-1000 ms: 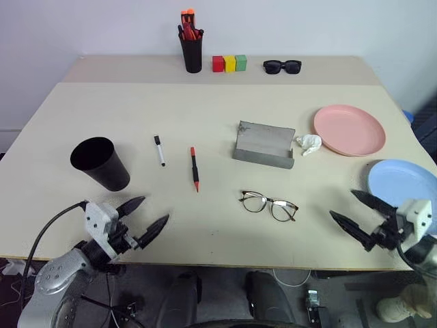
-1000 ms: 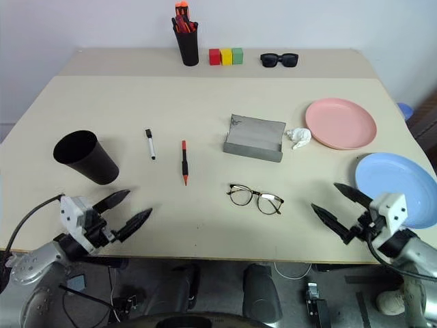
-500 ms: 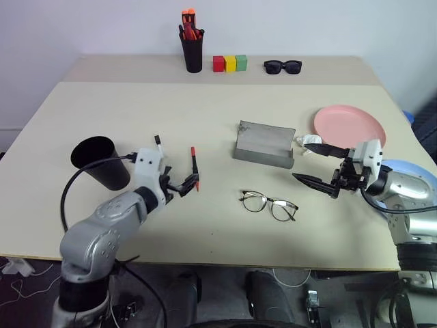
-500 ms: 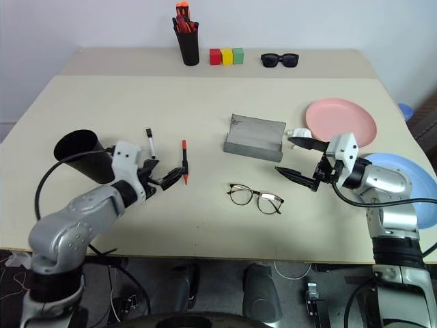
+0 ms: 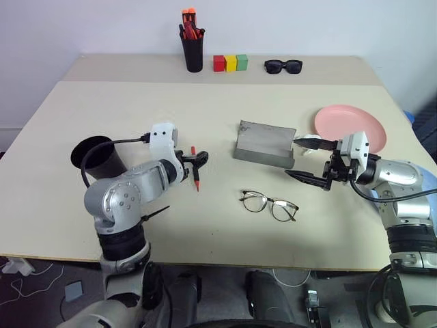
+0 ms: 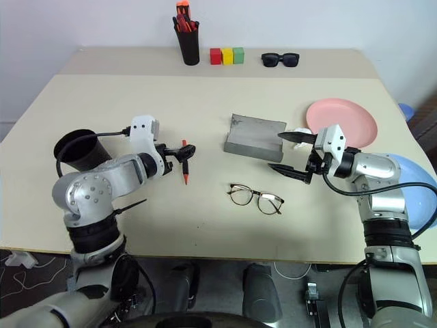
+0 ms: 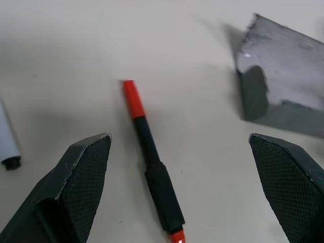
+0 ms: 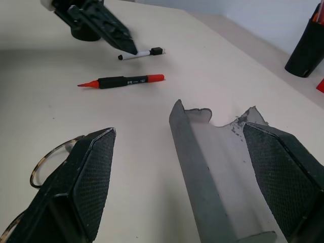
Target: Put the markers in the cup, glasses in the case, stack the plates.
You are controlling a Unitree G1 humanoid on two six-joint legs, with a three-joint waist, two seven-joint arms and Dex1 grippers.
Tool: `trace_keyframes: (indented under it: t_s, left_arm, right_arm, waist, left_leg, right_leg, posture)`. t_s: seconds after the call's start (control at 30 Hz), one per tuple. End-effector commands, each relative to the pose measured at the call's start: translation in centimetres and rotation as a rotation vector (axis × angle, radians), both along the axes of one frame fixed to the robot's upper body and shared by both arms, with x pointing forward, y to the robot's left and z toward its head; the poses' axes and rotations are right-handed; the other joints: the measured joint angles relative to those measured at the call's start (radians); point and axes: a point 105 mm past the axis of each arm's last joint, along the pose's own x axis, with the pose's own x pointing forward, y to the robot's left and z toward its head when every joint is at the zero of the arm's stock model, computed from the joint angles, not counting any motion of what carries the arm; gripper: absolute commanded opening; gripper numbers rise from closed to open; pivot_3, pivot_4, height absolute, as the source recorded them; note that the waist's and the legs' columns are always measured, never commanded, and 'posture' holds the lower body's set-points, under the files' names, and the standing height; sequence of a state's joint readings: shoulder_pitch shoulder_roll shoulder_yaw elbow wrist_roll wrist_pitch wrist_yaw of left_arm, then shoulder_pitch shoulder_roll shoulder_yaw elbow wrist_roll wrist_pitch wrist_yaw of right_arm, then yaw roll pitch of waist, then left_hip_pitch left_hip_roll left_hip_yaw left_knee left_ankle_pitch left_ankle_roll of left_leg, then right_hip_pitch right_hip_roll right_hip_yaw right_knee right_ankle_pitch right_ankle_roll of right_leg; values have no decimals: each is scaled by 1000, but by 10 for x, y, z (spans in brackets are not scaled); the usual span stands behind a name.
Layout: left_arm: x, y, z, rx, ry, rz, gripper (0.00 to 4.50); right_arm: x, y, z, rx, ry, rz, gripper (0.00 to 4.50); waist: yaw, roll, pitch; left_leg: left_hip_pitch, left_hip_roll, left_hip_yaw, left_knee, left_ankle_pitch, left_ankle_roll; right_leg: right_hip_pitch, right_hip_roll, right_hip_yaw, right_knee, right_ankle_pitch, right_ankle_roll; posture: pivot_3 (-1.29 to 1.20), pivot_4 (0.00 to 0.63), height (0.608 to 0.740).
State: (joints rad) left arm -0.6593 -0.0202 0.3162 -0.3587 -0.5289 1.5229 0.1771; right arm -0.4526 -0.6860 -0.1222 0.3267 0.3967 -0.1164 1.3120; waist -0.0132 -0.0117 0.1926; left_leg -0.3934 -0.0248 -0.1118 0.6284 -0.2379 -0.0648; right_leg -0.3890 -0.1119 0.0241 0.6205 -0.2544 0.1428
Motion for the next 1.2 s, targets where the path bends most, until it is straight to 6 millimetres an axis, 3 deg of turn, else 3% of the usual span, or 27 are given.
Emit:
trace_keyframes:
  t_s: [0.03, 0.8, 0.9, 1.13, 1.2]
  left_arm:
    - [7, 0, 7, -13, 24, 50, 4500]
    - [20, -10, -24, -18, 314, 145, 4500]
    - [22, -16, -26, -33, 352, 135, 3686]
    - [23, -24, -22, -55, 373, 131, 218]
    - [24, -27, -18, -57, 358, 120, 64]
  right_arm:
    - [0, 0, 9, 2, -46, 9, 4059]
    - [-1, -6, 5, -4, -56, -7, 4059]
    - [-3, -7, 4, -2, -55, -11, 4128]
    - [-4, -11, 3, 0, -55, -27, 4128]
    - [-4, -12, 3, 2, -55, -30, 4128]
  waist:
    - [0, 0, 0]
    - [0, -1, 1]
    - [2, -1, 1]
    - [2, -2, 1]
    - [1, -2, 1]
  left_leg:
    - [0, 0, 0, 0, 0, 0]
    - [0, 0, 0, 0, 2, -3]
    - [0, -1, 0, 0, 2, -4]
    - [0, -1, 0, 0, 3, -6]
    - [0, -1, 0, 0, 3, -6]
  right_leg:
    - [0, 0, 0, 0, 0, 0]
    - [0, 0, 0, 0, 1, 2]
    - [0, 0, 0, 0, 1, 2]
    - [0, -1, 0, -1, 1, 3]
    - [0, -1, 0, -1, 1, 3]
  posture:
    - [0, 150, 740]
    - [0, 150, 740]
    - [0, 150, 740]
    - [0, 150, 740]
    - [0, 150, 740]
